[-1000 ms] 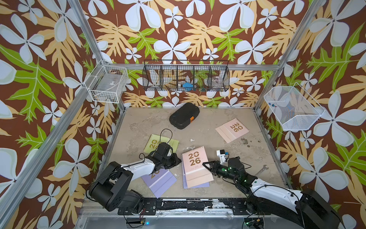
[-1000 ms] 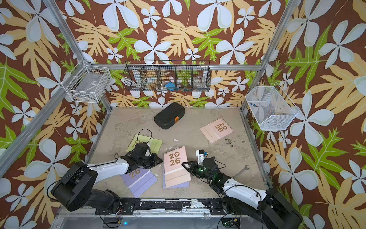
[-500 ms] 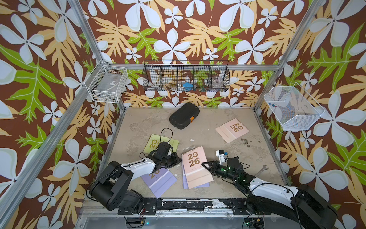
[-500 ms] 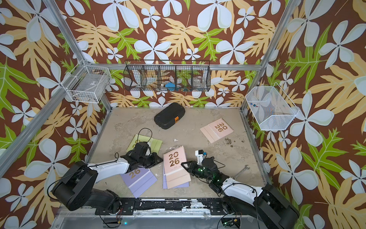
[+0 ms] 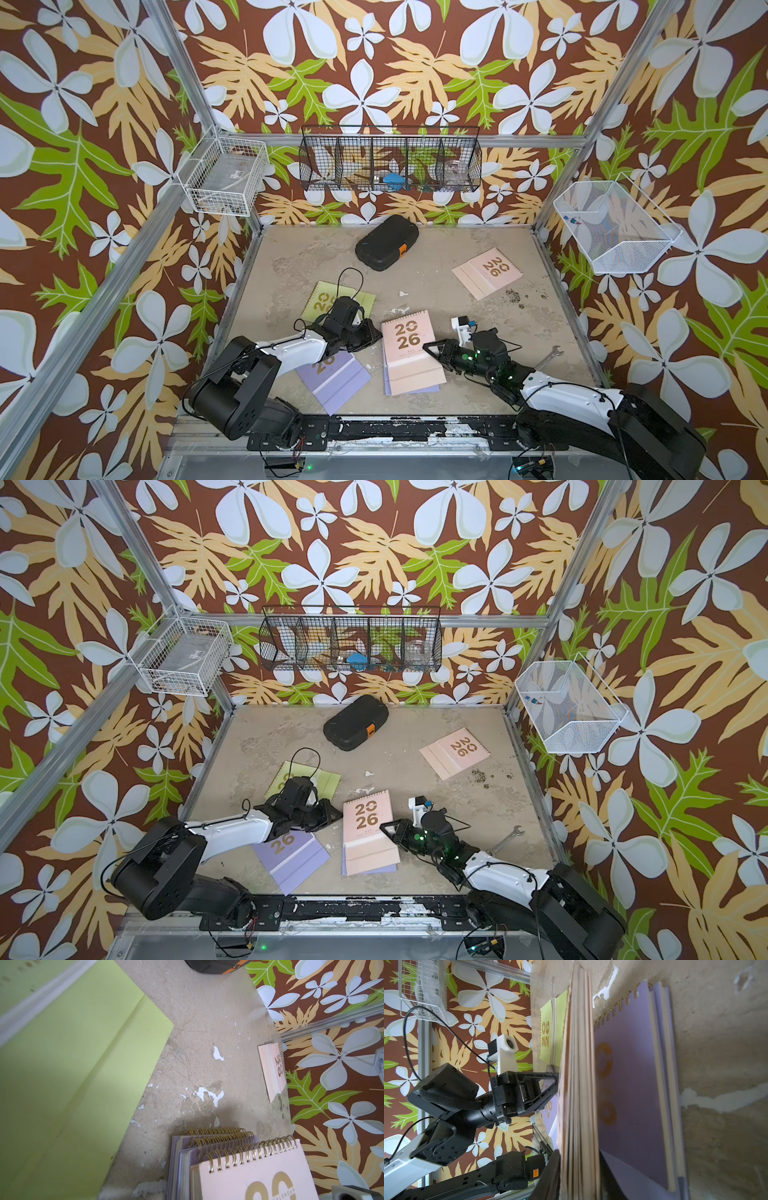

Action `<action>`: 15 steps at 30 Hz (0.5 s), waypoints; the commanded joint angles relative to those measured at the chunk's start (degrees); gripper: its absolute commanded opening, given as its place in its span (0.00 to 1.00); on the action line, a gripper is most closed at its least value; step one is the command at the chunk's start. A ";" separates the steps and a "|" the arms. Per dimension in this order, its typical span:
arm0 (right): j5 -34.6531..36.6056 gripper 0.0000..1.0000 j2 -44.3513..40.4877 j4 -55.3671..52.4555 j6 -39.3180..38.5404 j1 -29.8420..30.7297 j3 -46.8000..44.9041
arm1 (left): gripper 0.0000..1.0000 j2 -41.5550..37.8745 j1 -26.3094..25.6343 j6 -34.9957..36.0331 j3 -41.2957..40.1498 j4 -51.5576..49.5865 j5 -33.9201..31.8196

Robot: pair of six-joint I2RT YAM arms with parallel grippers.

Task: Stack the calendars
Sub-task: Place the calendar at the calendar.

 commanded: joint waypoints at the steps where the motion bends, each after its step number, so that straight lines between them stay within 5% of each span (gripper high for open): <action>1: 0.41 0.29 0.76 -0.17 -0.76 0.09 0.15 | 0.15 0.31 0.00 -0.23 0.44 0.82 0.10; 15: 0.28 0.36 2.94 -4.42 -3.40 0.15 2.07 | 0.15 0.58 0.00 -0.41 0.70 0.82 -0.22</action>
